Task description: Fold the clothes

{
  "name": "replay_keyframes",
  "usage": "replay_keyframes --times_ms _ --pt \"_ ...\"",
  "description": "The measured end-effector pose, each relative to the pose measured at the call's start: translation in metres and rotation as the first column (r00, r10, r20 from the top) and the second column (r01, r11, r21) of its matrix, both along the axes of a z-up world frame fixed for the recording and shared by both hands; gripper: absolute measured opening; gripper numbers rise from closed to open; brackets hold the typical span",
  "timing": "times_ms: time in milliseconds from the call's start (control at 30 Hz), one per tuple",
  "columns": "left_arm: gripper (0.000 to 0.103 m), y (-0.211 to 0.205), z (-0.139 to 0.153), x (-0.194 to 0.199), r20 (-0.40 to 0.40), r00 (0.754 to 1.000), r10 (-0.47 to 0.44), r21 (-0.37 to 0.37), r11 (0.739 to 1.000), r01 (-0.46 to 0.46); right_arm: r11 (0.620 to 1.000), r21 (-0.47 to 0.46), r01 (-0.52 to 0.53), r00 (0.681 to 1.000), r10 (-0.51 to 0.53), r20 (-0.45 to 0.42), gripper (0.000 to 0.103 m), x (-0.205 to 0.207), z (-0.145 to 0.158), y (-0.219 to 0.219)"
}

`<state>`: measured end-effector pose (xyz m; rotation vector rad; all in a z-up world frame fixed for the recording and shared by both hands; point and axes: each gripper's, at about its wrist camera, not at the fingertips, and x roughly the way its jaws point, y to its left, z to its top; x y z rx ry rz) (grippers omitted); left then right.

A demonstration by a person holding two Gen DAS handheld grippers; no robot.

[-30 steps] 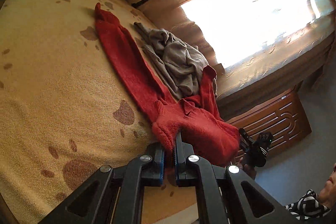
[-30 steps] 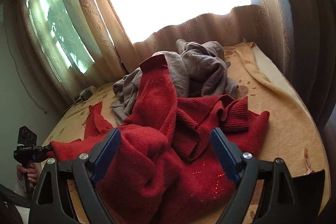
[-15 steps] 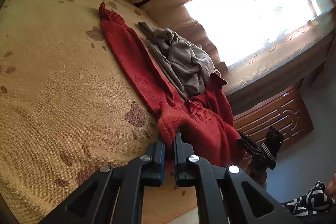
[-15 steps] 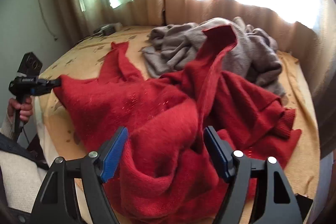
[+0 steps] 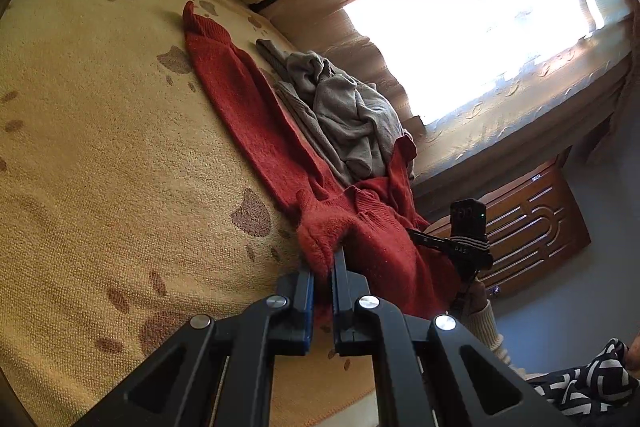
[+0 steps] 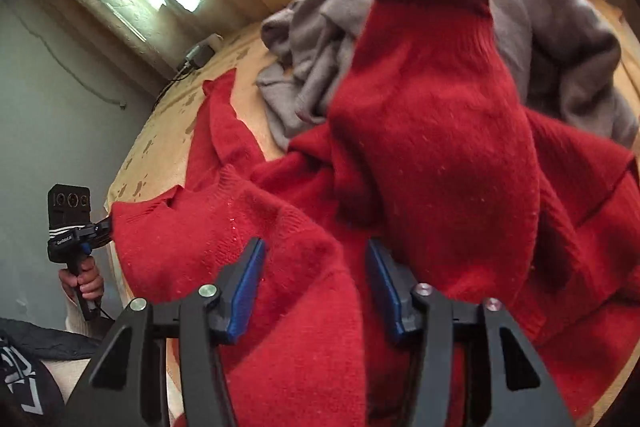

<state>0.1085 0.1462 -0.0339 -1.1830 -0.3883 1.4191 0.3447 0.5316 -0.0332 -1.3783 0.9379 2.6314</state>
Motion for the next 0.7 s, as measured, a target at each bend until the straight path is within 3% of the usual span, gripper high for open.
replay_keyframes --times_ms 100,133,167,200,233,333,433,500,600,633,700 --pt "0.007 0.002 -0.003 -0.002 0.006 1.0 -0.005 -0.008 1.0 0.005 0.999 -0.044 0.013 0.999 -0.014 -0.032 0.053 0.015 -0.004 -0.001" --pt "0.007 0.003 -0.004 -0.002 0.008 1.0 -0.006 -0.012 1.0 0.006 1.0 -0.027 0.01 0.999 -0.011 -0.043 0.047 0.018 -0.002 -0.005" --pt "0.007 0.005 -0.005 -0.003 0.01 1.0 -0.008 -0.016 1.0 0.008 1.0 -0.01 0.008 0.998 -0.008 -0.055 0.04 0.02 0.001 -0.01" --pt "0.007 0.007 -0.006 -0.003 0.011 1.0 -0.009 -0.019 1.0 0.009 1.0 0.008 0.006 0.998 -0.005 -0.067 0.02 0.022 0.004 -0.015" --pt "0.007 0.008 -0.005 -0.003 0.011 1.0 -0.006 -0.017 1.0 0.006 1.0 0.028 0.006 0.997 -0.003 -0.079 0.009 0.024 0.007 -0.02" --pt "0.007 0.009 0.003 -0.004 0.001 1.0 0.022 0.005 1.0 -0.022 0.98 0.19 0.059 0.991 -0.033 -0.133 0.008 0.027 0.034 -0.038" --pt "0.007 0.009 0.025 -0.004 -0.045 0.997 0.063 0.062 0.996 -0.06 0.921 0.355 0.161 0.965 -0.072 -0.251 0.008 0.041 0.082 -0.054" --pt "0.007 0.01 0.044 -0.002 -0.079 0.994 0.081 0.117 0.991 -0.071 0.829 0.498 0.255 0.939 -0.089 -0.332 0.008 0.052 0.116 -0.069" --pt "0.007 0.017 0.082 0.005 -0.151 0.983 0.103 0.21 0.975 -0.07 0.595 0.69 0.412 0.885 -0.083 -0.457 0.007 0.064 0.163 -0.104" --pt "0.007 0.019 0.097 0.008 -0.181 0.977 0.113 0.241 0.968 -0.067 0.51 0.725 0.463 0.863 -0.072 -0.5 0.007 0.069 0.179 -0.115" --pt "0.007 0.019 0.131 0.015 -0.254 0.957 0.141 0.31 0.949 -0.058 0.404 0.726 0.556 0.806 -0.05 -0.59 0.007 0.08 0.208 -0.131"
